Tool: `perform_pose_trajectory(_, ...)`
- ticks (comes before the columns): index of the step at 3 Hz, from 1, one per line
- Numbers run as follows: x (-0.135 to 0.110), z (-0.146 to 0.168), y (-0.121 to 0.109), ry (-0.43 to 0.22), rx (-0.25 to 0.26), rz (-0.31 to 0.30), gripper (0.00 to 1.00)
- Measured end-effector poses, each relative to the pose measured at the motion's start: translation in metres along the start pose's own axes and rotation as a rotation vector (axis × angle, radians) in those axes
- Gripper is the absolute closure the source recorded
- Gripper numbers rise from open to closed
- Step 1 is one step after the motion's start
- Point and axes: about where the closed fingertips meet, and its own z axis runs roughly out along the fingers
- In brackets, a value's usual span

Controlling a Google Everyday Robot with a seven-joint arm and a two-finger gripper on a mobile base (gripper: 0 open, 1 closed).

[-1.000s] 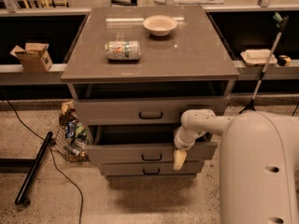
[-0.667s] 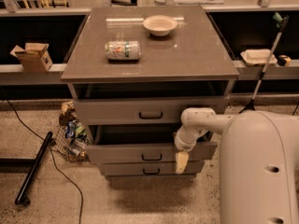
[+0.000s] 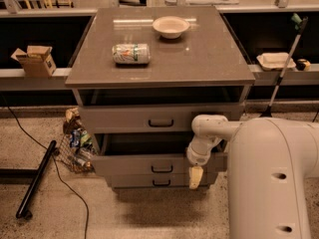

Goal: Open middle drawer

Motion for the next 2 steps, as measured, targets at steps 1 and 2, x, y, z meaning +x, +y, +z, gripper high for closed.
perform_pose_trajectory(1, -0.0002, -0.0050, 0.0017, 0.006, -0.002, 0.000, 0.41)
perform_pose_trajectory(2, -0.0007, -0.0133, -0.0005, 0.019, 0.022, 0.003, 0.64)
